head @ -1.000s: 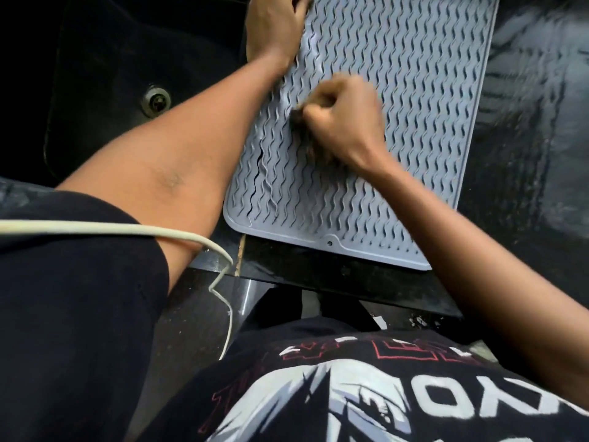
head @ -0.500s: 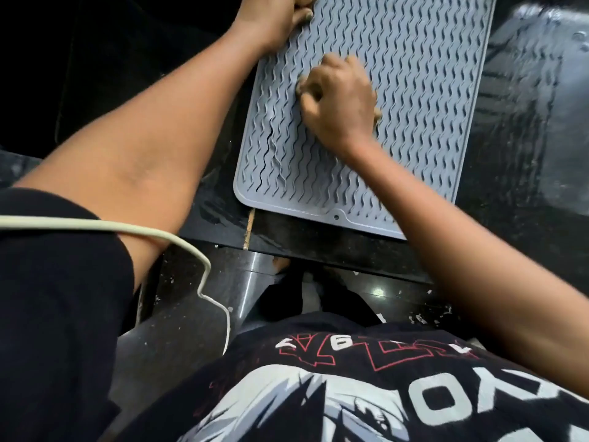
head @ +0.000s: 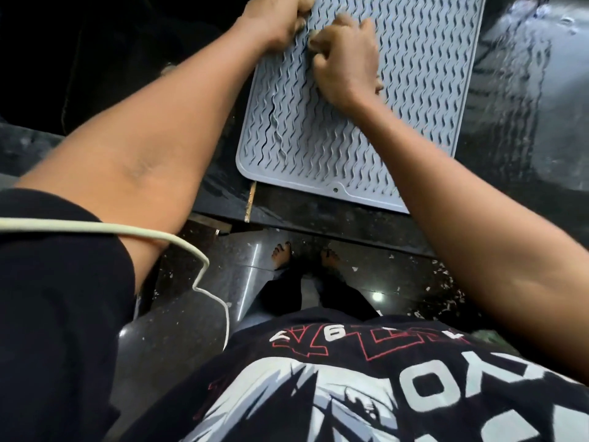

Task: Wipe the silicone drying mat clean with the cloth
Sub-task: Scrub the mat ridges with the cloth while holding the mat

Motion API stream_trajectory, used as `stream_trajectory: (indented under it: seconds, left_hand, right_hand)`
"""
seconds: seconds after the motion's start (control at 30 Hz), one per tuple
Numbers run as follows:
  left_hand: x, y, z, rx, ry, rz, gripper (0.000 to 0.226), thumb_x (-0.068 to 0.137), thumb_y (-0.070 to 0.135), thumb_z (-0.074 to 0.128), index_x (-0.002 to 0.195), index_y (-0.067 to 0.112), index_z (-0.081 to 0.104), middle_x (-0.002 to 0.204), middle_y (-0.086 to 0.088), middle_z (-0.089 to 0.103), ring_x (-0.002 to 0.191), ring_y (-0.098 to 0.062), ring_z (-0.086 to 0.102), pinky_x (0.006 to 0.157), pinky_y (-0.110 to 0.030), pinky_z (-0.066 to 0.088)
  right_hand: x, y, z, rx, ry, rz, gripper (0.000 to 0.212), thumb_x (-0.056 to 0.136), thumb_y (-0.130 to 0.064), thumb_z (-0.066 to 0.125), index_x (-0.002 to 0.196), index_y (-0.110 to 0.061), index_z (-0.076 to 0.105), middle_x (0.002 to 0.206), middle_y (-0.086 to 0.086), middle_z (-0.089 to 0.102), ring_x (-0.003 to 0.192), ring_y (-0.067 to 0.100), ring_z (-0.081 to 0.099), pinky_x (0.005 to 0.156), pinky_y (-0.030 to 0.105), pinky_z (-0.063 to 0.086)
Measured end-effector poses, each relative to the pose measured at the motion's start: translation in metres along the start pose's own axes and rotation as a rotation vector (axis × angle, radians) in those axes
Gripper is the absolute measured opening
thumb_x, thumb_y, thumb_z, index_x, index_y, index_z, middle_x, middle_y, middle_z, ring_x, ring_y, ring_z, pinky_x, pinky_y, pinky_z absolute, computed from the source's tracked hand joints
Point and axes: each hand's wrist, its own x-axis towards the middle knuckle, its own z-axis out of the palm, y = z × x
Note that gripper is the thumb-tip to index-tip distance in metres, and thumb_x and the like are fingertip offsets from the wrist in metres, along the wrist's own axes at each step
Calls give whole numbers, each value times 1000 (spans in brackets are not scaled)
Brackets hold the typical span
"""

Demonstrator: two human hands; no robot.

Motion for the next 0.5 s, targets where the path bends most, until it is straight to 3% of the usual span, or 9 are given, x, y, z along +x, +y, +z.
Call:
stream_trajectory:
  seconds: [0.13, 0.2, 0.27, 0.33, 0.4, 0.5]
  left_hand:
    - [-10, -1, -2, 63, -11, -7, 10, 100, 20, 41, 105, 25, 47, 107, -3, 54, 86, -16, 55, 71, -26, 42]
    - [-13, 2, 1, 86, -12, -44, 17, 100, 15, 41, 112, 19, 52, 116, -12, 59, 94, -23, 59, 71, -34, 46]
    - [-15, 6, 1, 74, -28, -59, 20, 96, 9, 44, 111, 21, 51, 108, -10, 55, 91, -20, 50, 72, -33, 39]
    - [-18, 12, 1, 80, -47, -47, 30, 91, -1, 48, 114, 17, 52, 104, -9, 49, 94, -19, 48, 74, -34, 39]
    - [-21, 14, 1, 86, -46, -61, 35, 90, -3, 49, 119, 16, 52, 113, -16, 55, 104, -27, 55, 80, -38, 43]
    - [-34, 10, 3, 58, -27, -52, 20, 98, 11, 45, 114, 23, 49, 112, -5, 56, 109, -27, 56, 75, -33, 44]
  right_hand:
    - [-60, -3, 4, 55, -34, -74, 17, 90, -24, 56, 91, -21, 73, 89, -12, 56, 87, 12, 40, 72, 24, 34]
    - [-96, -4, 3, 86, -52, -113, 18, 86, -22, 55, 87, -20, 73, 83, -10, 57, 83, 16, 44, 66, 29, 38]
    - [-121, -8, 0, 102, -92, -139, 18, 82, -21, 55, 82, -17, 73, 81, -5, 60, 82, 18, 48, 63, 30, 40]
    - [-129, -11, -6, 117, -160, -138, 20, 78, -19, 53, 78, -16, 73, 78, -7, 58, 79, 17, 49, 62, 28, 37]
    - [-121, -11, -12, 227, -199, -60, 21, 77, -17, 53, 78, -18, 74, 78, -8, 61, 76, 15, 53, 63, 27, 41]
    - [-94, -13, -18, 412, 2, 82, 16, 84, -16, 58, 88, -19, 73, 87, -7, 63, 85, 13, 56, 75, 28, 48]
